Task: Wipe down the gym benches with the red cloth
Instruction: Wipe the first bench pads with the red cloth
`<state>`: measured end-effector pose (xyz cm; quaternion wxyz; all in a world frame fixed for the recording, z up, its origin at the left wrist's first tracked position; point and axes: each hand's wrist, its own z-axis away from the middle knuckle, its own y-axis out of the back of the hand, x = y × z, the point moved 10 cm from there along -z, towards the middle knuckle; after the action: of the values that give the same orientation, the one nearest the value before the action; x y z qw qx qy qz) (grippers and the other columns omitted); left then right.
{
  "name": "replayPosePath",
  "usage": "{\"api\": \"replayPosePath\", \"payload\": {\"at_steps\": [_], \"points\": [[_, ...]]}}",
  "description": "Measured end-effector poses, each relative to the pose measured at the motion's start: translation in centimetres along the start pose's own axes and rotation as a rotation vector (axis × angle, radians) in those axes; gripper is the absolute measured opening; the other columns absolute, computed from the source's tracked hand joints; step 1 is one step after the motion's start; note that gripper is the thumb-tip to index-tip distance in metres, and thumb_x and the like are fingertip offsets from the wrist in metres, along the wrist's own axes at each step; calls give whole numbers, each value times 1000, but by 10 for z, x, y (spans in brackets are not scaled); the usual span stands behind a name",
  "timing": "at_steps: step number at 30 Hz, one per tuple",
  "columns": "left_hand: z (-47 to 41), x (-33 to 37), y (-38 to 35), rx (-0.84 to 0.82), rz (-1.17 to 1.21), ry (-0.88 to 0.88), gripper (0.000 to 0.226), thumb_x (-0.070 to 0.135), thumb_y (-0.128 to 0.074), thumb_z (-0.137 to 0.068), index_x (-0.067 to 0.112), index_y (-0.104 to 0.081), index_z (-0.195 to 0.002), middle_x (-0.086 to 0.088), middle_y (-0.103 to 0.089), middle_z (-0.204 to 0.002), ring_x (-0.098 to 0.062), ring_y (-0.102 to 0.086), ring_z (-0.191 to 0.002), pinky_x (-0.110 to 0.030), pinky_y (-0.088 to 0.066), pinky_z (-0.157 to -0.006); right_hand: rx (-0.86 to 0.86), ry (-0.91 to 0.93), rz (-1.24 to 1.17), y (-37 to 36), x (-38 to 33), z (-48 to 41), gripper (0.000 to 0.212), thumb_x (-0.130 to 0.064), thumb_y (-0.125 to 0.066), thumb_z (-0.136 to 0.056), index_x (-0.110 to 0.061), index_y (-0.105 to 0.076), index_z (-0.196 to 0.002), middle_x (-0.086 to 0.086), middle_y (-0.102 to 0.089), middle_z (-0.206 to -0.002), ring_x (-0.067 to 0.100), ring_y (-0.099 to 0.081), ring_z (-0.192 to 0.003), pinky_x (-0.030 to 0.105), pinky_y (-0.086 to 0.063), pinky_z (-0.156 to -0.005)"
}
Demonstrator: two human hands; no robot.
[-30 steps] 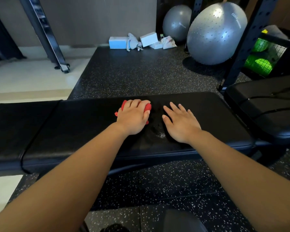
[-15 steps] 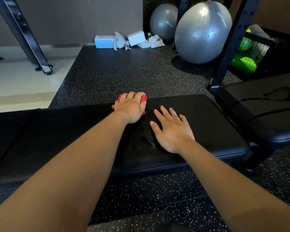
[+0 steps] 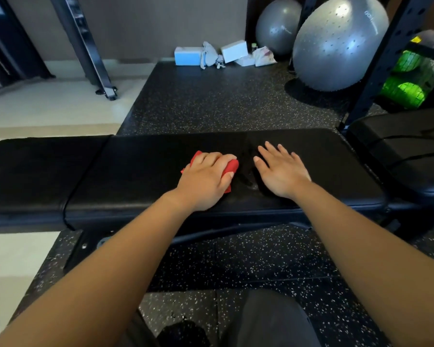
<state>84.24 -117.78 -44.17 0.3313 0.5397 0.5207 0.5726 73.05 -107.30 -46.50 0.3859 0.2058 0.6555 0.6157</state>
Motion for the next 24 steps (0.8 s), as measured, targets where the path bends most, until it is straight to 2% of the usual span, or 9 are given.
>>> {"api": "replayPosePath", "payload": {"at_steps": [5,16,24], "points": [[15,-3,4,59,-26,-8,46,43,-32,-98,33,-30,-143,4,-37,-142,-18,-28,-133,-46,-29,-108,-18,9,17,-3,-6,8,59,-51,-14,-100,-24,-13,-152,-6,-2,-160,19,1,-147,44,1,-117],[-37,-18,-4,-16,-5,105,44,42,-31,-100,33,-29,-142,2,-32,-146,-23,-21,-137,-48,-25,-109,58,17,8,-3,-5,9,57,-52,-16,-99,-29,-17,-151,-9,-6,-160,15,-1,-147,43,-1,-117],[5,-16,3,-11,1,31,44,40,-31,-100,32,-28,-143,2,-34,-144,-21,-23,-135,-46,-25,-110,36,35,17,-2,-7,15,56,-49,-16,-100,-27,-17,-152,-7,-6,-160,17,-1,-147,42,-1,-117]]}}
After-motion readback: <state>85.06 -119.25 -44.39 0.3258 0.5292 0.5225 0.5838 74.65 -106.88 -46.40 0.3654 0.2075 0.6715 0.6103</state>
